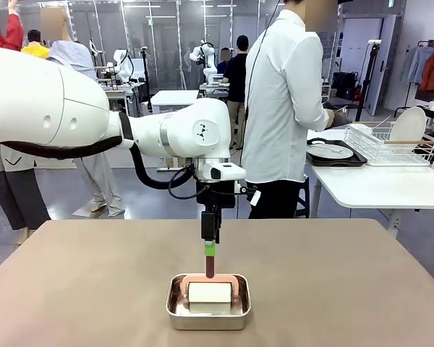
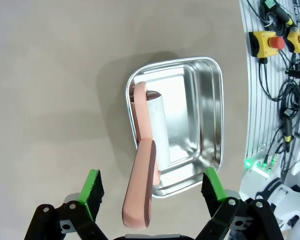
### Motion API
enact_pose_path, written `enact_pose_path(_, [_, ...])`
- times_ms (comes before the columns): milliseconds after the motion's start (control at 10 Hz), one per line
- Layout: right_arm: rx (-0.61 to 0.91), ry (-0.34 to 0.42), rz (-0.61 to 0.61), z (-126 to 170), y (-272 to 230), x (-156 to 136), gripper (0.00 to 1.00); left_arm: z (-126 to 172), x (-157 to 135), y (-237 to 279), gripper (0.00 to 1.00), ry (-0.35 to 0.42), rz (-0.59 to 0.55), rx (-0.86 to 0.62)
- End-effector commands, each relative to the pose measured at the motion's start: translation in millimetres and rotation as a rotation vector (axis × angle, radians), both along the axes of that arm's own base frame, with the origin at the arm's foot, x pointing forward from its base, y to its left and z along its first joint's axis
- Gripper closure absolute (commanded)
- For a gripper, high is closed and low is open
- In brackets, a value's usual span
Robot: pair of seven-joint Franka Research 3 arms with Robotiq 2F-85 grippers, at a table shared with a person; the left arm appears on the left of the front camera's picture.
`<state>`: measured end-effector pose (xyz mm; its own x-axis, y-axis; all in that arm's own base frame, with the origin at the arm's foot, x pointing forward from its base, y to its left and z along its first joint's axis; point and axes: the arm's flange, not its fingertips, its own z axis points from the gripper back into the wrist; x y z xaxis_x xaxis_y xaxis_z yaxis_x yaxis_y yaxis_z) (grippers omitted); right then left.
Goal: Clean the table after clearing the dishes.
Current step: When the right (or left) Handle tray is removed, use the right hand (or left hand) to clean the right (or left) side of the table with the Lint Roller.
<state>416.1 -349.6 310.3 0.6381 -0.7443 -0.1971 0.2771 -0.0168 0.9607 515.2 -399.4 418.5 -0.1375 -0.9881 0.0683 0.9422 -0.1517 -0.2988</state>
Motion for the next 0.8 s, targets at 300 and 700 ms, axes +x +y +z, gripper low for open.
enact_pose_path(300, [-0.014, 0.007, -0.005, 3, 3, -2, 0.0, -14, 6, 1, 0.0, 0.077, 0.058, 0.027])
enact_pose_path(700, [-0.014, 0.007, -0.005, 3, 3, -2, 0.0, -14, 6, 2, 0.38, 0.08, 0.063, 0.035])
